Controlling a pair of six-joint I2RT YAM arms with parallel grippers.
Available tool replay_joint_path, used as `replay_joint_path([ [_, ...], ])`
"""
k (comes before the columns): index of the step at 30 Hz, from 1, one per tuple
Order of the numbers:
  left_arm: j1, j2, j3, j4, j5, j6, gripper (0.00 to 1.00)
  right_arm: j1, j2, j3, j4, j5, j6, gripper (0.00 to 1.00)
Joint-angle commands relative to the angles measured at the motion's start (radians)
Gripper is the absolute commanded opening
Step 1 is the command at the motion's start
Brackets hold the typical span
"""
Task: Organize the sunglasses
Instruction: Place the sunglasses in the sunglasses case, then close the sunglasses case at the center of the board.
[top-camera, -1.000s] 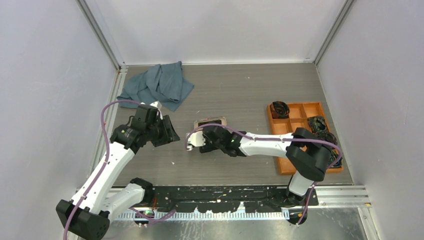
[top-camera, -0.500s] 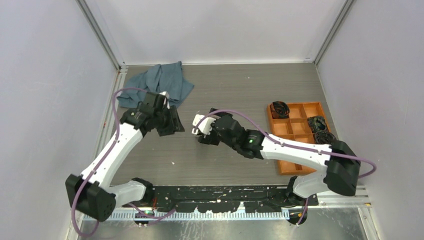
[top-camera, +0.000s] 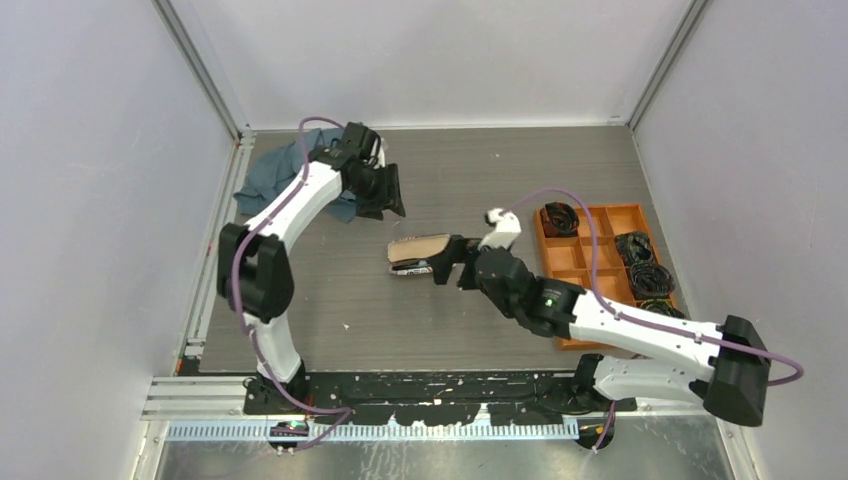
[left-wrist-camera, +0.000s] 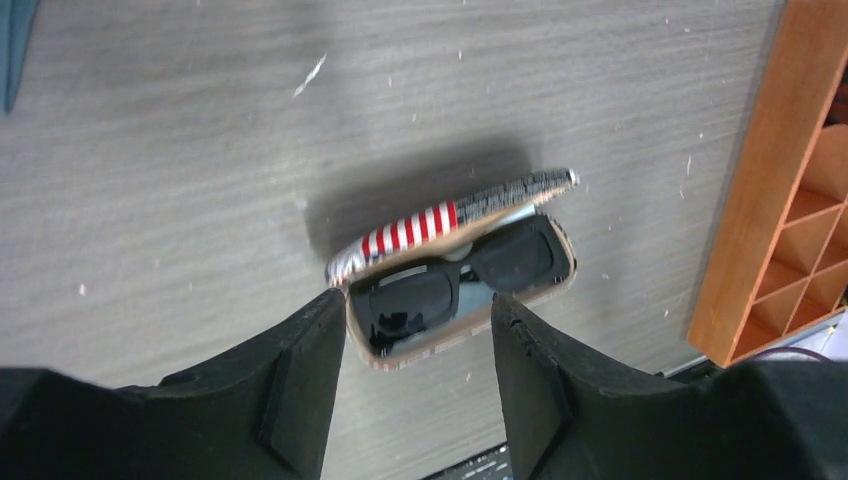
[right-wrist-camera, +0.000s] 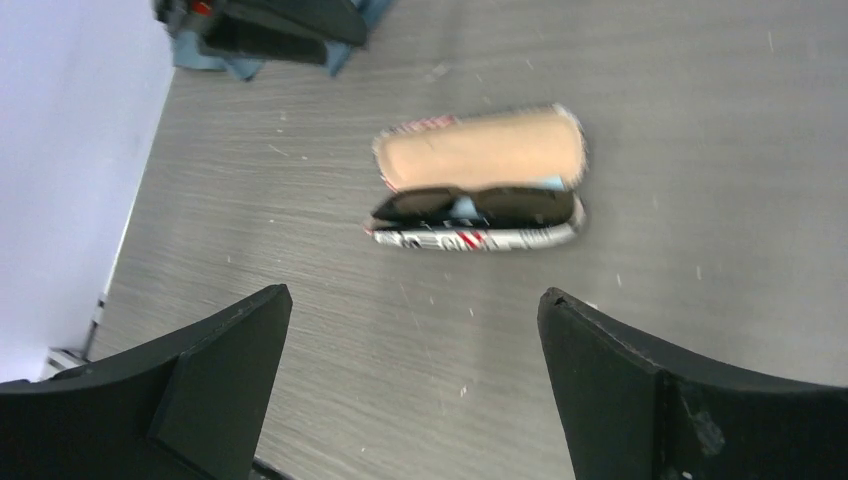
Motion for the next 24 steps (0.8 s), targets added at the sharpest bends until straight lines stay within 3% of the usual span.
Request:
replay_joint_path([
  [1,0.007,0.124,0.162,-0.065,0.055,0.071,0.57,-0.021,-0.084,-0.152,0.008,0.061,0.492,1.00],
  [6,0.009,0.288,0.306,-0.131,0.132,0.083,0.55,-0.049,-0.020,-0.168,-0.053,-0.088,0.515,1.00],
  [11,0.010,0.347,0.302,-0.130,0.212,0.078,0.54,-0.081,0.110,-0.207,0.107,-0.241,0.546,1.00],
  [16,0.010,0.323,0.208,-0.083,0.277,0.051,0.54,-0.137,0.223,-0.267,0.346,-0.380,0.619,1.00],
  [24,0.010,0.201,-0.036,0.048,0.353,-0.012,0.54,-0.197,0.301,-0.266,0.454,-0.420,0.658,1.00],
])
